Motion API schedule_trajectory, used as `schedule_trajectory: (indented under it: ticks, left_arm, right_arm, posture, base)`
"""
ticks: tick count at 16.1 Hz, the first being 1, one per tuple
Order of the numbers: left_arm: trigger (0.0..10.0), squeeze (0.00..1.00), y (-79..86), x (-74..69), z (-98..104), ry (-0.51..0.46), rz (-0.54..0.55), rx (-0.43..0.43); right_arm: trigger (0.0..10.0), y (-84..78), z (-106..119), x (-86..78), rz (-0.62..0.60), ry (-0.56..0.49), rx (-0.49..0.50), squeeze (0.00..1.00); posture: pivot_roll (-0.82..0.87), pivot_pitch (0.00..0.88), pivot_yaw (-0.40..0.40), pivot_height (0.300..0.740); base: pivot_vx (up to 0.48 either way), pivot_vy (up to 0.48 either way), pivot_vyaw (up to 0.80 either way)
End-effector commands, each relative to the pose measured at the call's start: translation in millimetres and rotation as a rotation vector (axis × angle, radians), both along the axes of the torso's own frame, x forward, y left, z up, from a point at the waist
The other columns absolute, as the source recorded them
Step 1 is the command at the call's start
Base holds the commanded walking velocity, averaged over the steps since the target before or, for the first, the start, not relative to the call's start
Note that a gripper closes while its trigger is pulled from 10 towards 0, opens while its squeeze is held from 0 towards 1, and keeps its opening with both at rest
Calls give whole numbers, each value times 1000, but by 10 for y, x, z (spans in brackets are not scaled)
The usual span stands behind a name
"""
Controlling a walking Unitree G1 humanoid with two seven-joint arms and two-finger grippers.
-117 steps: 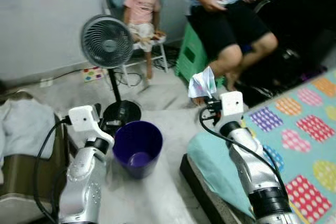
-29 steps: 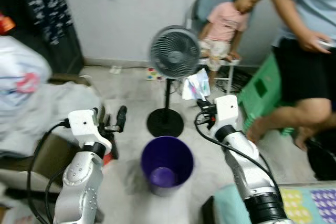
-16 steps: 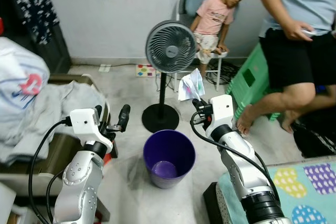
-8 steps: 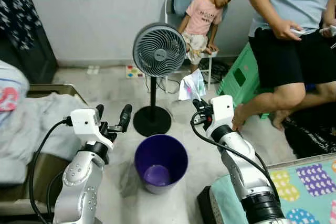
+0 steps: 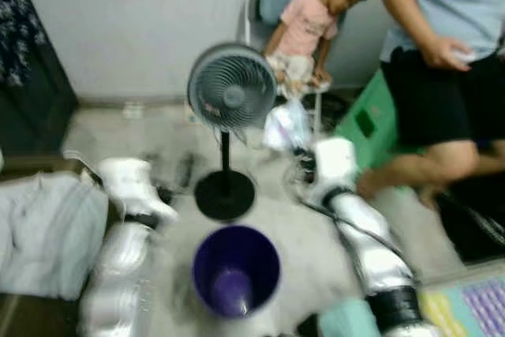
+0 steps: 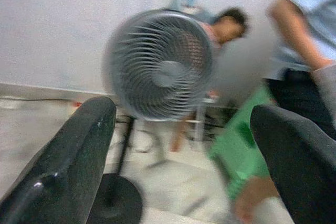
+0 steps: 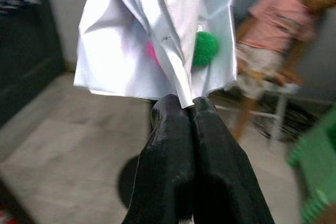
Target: Clean up the room
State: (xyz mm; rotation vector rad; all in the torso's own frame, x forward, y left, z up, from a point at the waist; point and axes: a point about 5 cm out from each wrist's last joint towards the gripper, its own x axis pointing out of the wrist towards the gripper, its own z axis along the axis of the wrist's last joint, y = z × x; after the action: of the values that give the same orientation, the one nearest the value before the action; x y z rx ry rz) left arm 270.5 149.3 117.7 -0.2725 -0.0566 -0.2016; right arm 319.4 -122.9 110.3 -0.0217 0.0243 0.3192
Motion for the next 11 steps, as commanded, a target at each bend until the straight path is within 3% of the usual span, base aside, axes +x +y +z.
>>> schedule_trajectory:
  ticks: [1,4,9,11]
  left_arm:
    - [10000,0,112,-7,29,-9,42,22]
    - [10000,0,137,3,18,0,59,25]
    - [10000,0,150,13,18,4,74,32]
    - [10000,0,148,22,23,5,76,34]
  right_arm:
    - [10000,87,69,14,20,-26,12,0]
    - [10000,96,79,16,24,-34,2,0]
    - [10000,103,88,22,25,-39,1,0]
    - [10000,100,97,30,23,-40,3,0]
  posture:
    - [-15,43,-57,740]
    - [-14,46,-58,740]
    - [-14,50,-60,740]
    - [-15,52,-61,740]
  base:
    - [0,0,0]
    - [0,0,0]
    - [0,0,751]
    - [0,0,0]
